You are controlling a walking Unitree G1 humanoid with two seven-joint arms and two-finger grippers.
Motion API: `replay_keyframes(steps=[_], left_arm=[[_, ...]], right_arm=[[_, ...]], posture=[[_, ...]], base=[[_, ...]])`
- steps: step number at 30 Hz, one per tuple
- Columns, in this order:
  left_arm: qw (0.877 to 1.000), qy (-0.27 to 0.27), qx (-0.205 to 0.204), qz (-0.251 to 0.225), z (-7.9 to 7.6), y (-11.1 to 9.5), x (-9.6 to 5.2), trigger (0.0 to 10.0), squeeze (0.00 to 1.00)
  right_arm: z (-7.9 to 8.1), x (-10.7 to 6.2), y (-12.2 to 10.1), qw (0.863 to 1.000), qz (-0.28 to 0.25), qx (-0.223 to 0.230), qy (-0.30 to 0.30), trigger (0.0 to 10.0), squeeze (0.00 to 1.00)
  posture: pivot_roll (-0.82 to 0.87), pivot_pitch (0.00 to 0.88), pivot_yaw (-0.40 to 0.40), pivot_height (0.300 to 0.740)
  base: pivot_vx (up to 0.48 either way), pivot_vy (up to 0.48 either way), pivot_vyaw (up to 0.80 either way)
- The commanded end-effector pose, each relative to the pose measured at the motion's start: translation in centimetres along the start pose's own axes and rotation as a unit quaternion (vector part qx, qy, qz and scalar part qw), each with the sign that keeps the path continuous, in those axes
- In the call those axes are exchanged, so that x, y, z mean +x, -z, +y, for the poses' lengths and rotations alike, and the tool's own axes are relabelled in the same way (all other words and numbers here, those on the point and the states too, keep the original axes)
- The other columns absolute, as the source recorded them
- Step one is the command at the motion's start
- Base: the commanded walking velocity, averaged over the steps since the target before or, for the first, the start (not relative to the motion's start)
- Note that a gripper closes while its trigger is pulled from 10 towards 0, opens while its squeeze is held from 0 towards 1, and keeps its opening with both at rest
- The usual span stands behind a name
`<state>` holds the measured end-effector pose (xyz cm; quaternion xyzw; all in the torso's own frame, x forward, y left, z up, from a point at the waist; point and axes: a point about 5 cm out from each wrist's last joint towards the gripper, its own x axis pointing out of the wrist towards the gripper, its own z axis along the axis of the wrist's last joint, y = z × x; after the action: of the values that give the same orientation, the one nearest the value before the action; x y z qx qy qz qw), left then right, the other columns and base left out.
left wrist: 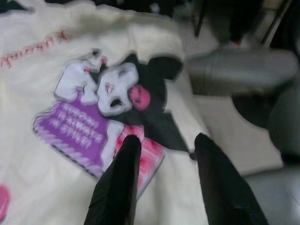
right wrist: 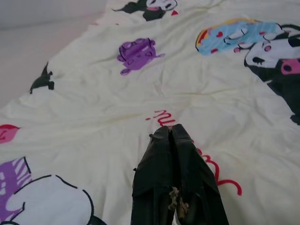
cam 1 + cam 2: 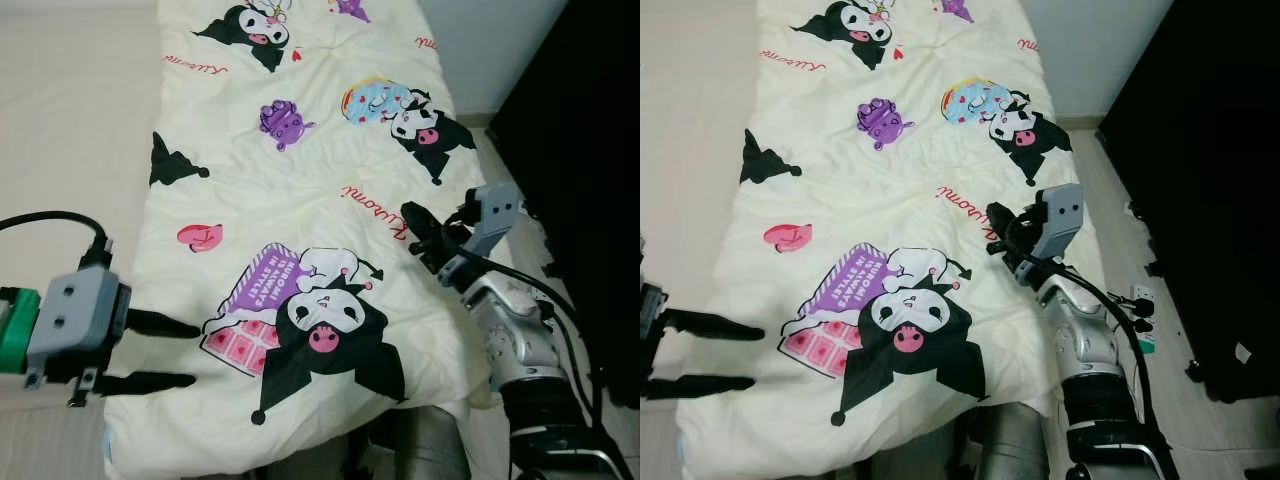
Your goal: Clean up the room
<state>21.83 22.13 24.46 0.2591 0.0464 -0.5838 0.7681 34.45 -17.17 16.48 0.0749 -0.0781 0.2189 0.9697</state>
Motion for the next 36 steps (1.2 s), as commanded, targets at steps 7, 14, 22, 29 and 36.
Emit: replay_keyframes(steps=[7, 14, 22, 29, 36], left_arm=[[0.966, -0.222, -0.093, -0.099, 2.3, 1.6, 4.7, 10.0, 0.0], [0.829, -0.505, -0.217, -0.097, 4.8, 5.2, 6.6, 10.0, 0.0], [0.755, -0.621, -0.209, -0.036, 4.9, 7.2, 6.7, 10.0, 0.0], [0.745, -0.635, -0.2, -0.038, 5.2, 6.9, 7.8, 10.0, 0.0], [0.736, -0.646, -0.198, -0.041, 5.8, 6.7, 8.2, 10.0, 0.0]], right_arm=[[0.7, -1.0, -0.2, 0.999, -0.032, 0.014, -0.004, 10.0, 0.0], [1.5, -1.5, -1.2, 0.996, -0.086, 0.02, 0.026, 10.0, 0.0], [0.4, -1.7, -1.4, 0.99, -0.099, -0.025, 0.1, 10.0, 0.0], [-0.3, -1.8, -1.9, 0.987, -0.105, -0.043, 0.115, 10.0, 0.0], [0.0, -1.9, -1.7, 0.987, -0.106, -0.045, 0.113, 10.0, 0.0]], posture=[[0.11, 0.236, 0.0, 0.6], [0.1, 0.213, -0.012, 0.6], [0.09, 0.197, -0.013, 0.615], [0.08, 0.184, -0.011, 0.634], [0.08, 0.184, -0.011, 0.654]], base=[[0.0, 0.0, 0.0], [0.0, 0.0, 0.0], [0.0, 0.0, 0.0], [0.0, 0.0, 0.0], [0.0, 0.0, 0.0]])
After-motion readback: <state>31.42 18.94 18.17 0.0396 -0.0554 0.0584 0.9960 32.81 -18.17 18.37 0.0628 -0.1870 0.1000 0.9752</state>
